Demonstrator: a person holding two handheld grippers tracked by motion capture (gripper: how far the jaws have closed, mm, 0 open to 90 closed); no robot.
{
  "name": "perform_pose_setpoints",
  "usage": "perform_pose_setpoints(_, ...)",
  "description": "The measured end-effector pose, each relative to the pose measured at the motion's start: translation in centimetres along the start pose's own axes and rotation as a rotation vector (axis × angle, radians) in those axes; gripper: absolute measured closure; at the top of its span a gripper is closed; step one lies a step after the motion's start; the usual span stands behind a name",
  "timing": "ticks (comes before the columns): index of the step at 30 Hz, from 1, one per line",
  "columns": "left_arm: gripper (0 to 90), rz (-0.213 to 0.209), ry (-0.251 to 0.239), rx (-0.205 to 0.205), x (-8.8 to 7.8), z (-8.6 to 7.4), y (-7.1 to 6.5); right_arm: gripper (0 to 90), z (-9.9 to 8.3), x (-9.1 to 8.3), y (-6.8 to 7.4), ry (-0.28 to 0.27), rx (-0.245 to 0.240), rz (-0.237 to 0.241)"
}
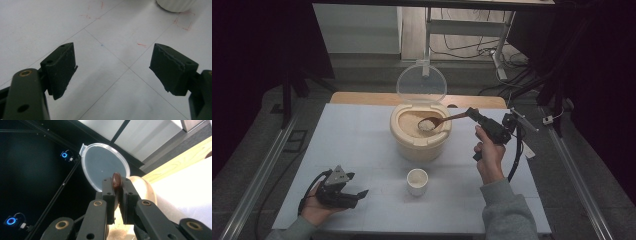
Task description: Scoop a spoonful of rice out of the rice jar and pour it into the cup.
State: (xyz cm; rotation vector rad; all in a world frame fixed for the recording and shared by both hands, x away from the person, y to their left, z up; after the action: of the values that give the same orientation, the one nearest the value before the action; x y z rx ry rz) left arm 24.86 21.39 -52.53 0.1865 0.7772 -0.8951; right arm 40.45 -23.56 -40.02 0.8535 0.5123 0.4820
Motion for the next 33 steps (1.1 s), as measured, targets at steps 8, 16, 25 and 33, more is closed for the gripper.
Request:
perform_pose_setpoints(8,20.5,-0.001,-0.004,-0.003,0.0,0.0,0.0,83.8,-0.2,-0.3,0.1,0.017,0.0,0.015)
perform_pose_setpoints(16,20.5,0.0,0.0,-0.001,0.0,0.0,0.0,83.7,-0.3,-0.3,-0.4,0.031,0.016,0.017)
perform_pose_setpoints(25,20.5,0.0,0.001,-0.001,0.0,0.0,0.0,83.8,-0.6,-1.1,-0.1,0.056,-0.001,0.033)
perform_pose_setpoints(33,20.5,0.0,0.003,-0.002,0.1,0.1,0.0,83.8,-1.4,-2.4,-0.2,0.093,-0.01,0.044)
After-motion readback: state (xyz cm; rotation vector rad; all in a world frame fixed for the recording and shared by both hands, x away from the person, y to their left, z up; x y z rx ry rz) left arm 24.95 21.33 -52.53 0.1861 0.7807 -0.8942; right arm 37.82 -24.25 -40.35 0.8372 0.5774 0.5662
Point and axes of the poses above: each handheld gripper's, and its own axes: x roughly forward along the jaws, z roughly out of its top, y roughly to its left, the point moved 1 cm from there along x, roughly forward along the jaws, and after that the axes turned 11 degrees about -z, right-handed, at the moved point
